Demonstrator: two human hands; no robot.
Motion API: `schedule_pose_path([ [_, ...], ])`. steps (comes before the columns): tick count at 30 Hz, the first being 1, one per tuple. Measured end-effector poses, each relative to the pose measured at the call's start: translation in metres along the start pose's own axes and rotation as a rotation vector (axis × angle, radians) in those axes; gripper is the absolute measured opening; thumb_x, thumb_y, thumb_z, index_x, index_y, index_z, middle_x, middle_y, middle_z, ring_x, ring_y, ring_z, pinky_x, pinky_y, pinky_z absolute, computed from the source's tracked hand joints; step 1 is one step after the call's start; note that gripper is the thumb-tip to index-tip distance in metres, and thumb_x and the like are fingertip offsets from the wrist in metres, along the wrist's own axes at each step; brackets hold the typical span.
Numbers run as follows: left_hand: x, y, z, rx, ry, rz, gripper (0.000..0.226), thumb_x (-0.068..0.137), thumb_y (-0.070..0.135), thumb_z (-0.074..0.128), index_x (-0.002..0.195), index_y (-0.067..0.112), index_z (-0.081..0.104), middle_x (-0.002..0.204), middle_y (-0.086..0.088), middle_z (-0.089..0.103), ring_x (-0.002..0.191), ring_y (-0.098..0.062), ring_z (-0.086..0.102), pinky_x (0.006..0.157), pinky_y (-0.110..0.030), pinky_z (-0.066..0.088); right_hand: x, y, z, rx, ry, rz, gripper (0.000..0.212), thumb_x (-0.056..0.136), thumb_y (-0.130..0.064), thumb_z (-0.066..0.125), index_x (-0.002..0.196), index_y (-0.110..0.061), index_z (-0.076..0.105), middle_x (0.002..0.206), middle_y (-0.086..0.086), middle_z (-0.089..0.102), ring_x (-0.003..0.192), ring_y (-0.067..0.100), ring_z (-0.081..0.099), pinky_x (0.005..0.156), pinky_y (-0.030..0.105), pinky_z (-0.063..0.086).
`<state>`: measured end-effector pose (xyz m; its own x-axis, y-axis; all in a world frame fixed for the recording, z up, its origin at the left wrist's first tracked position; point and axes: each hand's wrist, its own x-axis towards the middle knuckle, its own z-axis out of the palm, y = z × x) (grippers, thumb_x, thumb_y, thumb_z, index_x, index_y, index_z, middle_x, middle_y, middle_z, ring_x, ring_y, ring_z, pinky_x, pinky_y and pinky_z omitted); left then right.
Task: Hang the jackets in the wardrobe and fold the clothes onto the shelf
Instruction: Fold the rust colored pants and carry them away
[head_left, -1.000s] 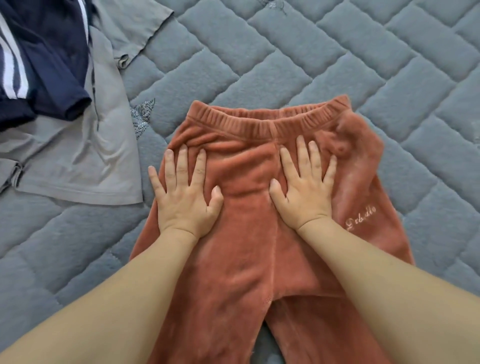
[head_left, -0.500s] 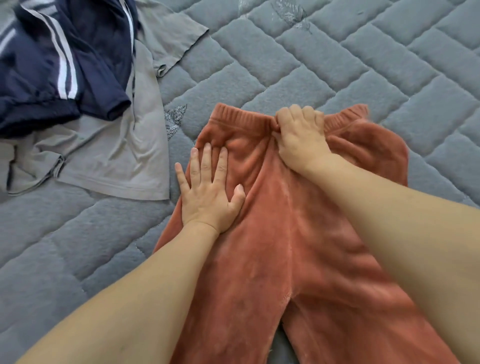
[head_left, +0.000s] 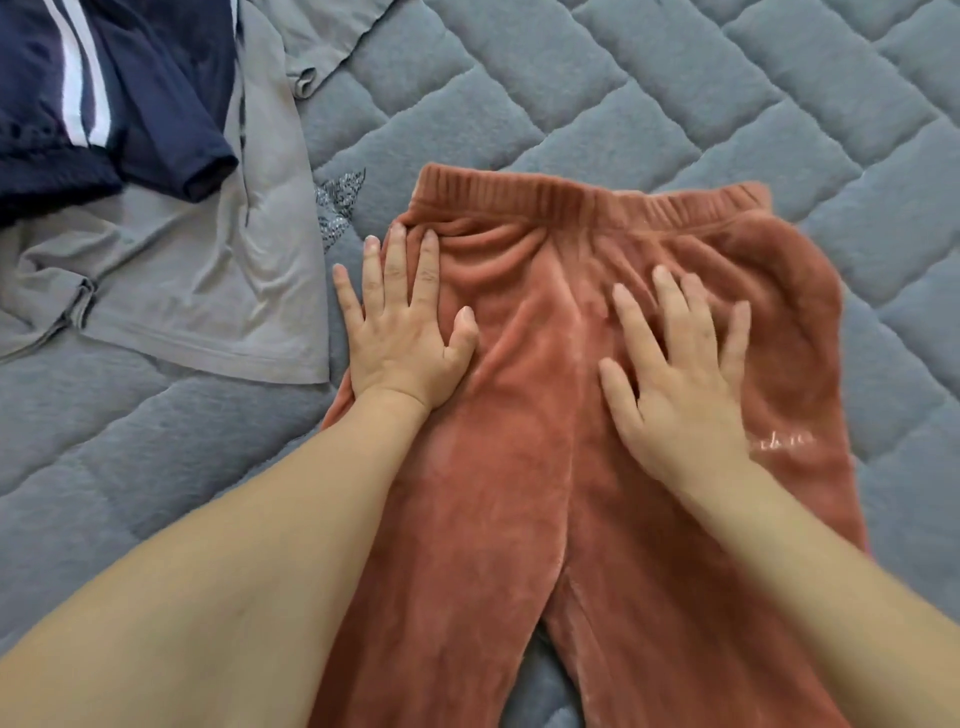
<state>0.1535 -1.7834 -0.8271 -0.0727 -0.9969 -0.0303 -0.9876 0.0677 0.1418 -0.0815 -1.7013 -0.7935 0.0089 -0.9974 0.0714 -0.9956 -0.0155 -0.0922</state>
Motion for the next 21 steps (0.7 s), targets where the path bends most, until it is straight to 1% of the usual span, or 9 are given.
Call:
schedule_pose_path([
  [2,0.001,-0.002,0.001,0.024,0.009,-0.003,0.082,0.086,0.058,0.028,0.158,0.022,0.011,0.166,-0.008,0.007,0.152,-0.031,0.003,0.12,-0.06,-0.002,-0.045,-0.004,0.002,0.003,-0.088,0.089,0.067,0.094,-0.048,0.034,0.155,-0.022,0.026,0.162,0.013,0.014,0.15,0.031,0.009,0.119,0.058,0.002],
  [4,0.0,-0.002,0.001,0.026,0.008,0.005,0.083,0.086,0.058,0.03,0.158,0.022,0.012,0.166,-0.008,0.009,0.152,-0.031,0.006,0.12,-0.06,-0.001,-0.056,-0.009,0.01,-0.006,-0.143,0.131,0.068,0.09,-0.046,0.035,0.154,-0.023,0.028,0.162,0.016,0.015,0.15,0.032,0.01,0.12,0.056,0.004],
  [10,0.001,-0.001,-0.003,0.03,0.018,0.014,0.079,0.087,0.056,0.027,0.158,0.022,0.016,0.165,-0.007,0.011,0.152,-0.031,0.008,0.119,-0.061,-0.001,-0.054,-0.001,0.025,0.037,-0.036,0.131,0.068,0.088,-0.043,0.039,0.153,-0.025,0.032,0.161,0.013,0.02,0.15,0.03,0.013,0.121,0.053,0.003],
  [13,0.002,0.004,-0.015,0.047,-0.029,0.003,0.073,0.092,0.049,0.025,0.158,0.023,0.013,0.166,-0.006,0.007,0.152,-0.03,0.002,0.118,-0.063,-0.003,-0.053,-0.003,0.027,0.041,-0.017,0.123,0.068,0.087,-0.043,0.039,0.152,-0.026,0.033,0.161,0.012,0.02,0.15,0.03,0.013,0.121,0.052,0.003],
  [14,-0.002,0.008,-0.02,0.056,-0.013,-0.011,0.072,0.093,0.047,0.027,0.159,0.022,0.012,0.166,-0.007,0.006,0.152,-0.031,0.001,0.117,-0.064,-0.003,-0.053,-0.002,0.028,0.047,-0.006,0.124,0.068,0.087,-0.043,0.039,0.152,-0.026,0.033,0.161,0.012,0.02,0.15,0.03,0.013,0.121,0.053,0.003],
  [16,-0.033,0.022,-0.031,0.014,0.072,-0.059,0.073,0.092,0.041,0.036,0.158,0.018,0.017,0.166,-0.009,0.01,0.152,-0.032,0.003,0.117,-0.065,-0.001,-0.054,0.001,0.028,0.048,0.003,0.123,0.068,0.087,-0.043,0.038,0.153,-0.026,0.032,0.161,0.012,0.019,0.15,0.03,0.013,0.12,0.053,0.004],
  [18,-0.105,0.044,-0.035,-0.099,0.174,0.004,0.077,0.085,0.039,0.046,0.156,0.016,0.026,0.164,-0.01,0.016,0.152,-0.032,0.008,0.118,-0.063,-0.002,-0.054,0.001,0.029,0.062,-0.002,0.121,0.068,0.087,-0.043,0.037,0.153,-0.026,0.031,0.162,0.012,0.018,0.15,0.029,0.012,0.12,0.053,0.004],
  [19,-0.151,0.055,-0.035,-0.148,0.153,0.092,0.077,0.084,0.041,0.048,0.155,0.018,0.029,0.164,-0.009,0.017,0.152,-0.031,0.009,0.118,-0.063,-0.002,-0.054,0.0,0.028,0.065,-0.004,0.121,0.068,0.088,-0.043,0.037,0.153,-0.026,0.03,0.162,0.012,0.018,0.15,0.029,0.012,0.12,0.053,0.004],
  [21,-0.225,0.06,-0.028,-0.087,0.012,0.219,0.078,0.083,0.045,0.051,0.156,0.025,0.029,0.165,-0.005,0.014,0.152,-0.031,0.009,0.116,-0.067,0.001,-0.053,0.0,0.028,0.067,0.006,0.117,0.067,0.088,-0.043,0.037,0.152,-0.026,0.031,0.162,0.012,0.018,0.15,0.029,0.013,0.12,0.053,0.004],
])
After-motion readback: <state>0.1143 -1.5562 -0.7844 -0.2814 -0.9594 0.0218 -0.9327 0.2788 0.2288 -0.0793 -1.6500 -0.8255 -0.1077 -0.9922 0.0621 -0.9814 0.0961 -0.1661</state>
